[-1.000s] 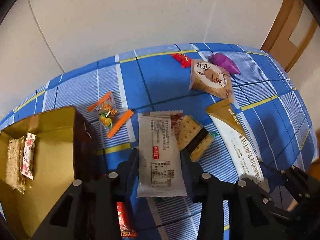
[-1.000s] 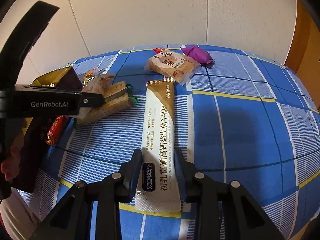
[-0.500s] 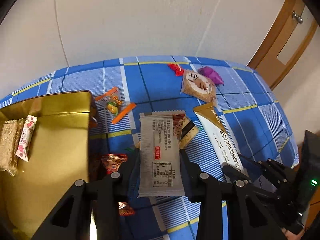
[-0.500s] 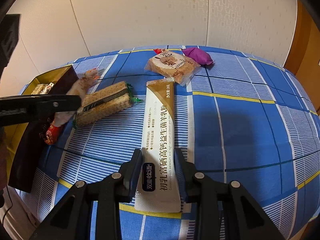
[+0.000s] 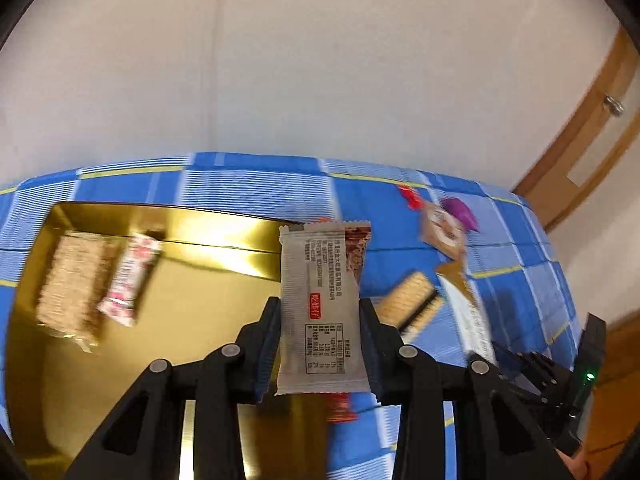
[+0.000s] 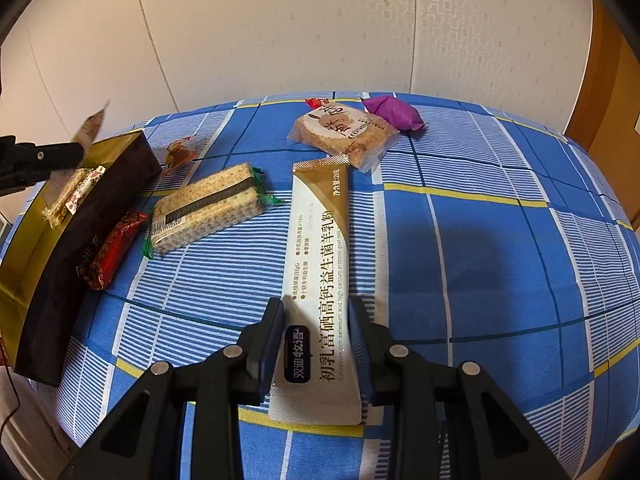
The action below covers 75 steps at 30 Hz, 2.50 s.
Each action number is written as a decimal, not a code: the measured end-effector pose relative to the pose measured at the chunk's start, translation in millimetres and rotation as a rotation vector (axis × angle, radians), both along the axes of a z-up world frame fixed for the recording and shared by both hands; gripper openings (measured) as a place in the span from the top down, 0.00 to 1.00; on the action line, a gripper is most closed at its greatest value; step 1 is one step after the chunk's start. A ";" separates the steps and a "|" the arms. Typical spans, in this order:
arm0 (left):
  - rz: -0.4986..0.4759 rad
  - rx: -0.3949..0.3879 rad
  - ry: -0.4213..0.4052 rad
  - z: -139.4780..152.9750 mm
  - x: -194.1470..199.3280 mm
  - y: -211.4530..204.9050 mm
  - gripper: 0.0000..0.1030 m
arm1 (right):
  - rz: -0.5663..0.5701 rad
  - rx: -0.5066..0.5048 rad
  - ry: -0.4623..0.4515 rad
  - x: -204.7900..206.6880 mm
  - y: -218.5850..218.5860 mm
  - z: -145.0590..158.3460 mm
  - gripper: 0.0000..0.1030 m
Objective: Organize snacks
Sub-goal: 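Carry the white biscuit pack into the tray and open the left gripper, then carry the milk stick pack into the gold tray and open the right gripper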
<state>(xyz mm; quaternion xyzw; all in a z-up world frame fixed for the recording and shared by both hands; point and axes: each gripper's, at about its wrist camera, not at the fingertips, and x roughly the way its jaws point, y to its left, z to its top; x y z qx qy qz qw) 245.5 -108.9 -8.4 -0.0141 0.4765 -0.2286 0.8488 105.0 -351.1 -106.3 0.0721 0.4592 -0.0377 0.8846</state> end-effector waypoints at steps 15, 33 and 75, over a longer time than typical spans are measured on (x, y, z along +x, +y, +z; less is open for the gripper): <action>0.101 0.211 0.086 -58.4 42.9 42.1 0.63 | -0.001 -0.006 -0.004 0.4 0.3 0.1 0.68; 0.155 0.360 -0.007 -76.9 61.2 49.9 0.46 | -0.002 -0.009 -0.004 0.0 0.8 0.0 0.68; 0.269 0.186 -0.270 -39.4 -92.4 101.8 0.22 | -0.015 -0.115 -0.008 19.5 33.2 -4.6 0.72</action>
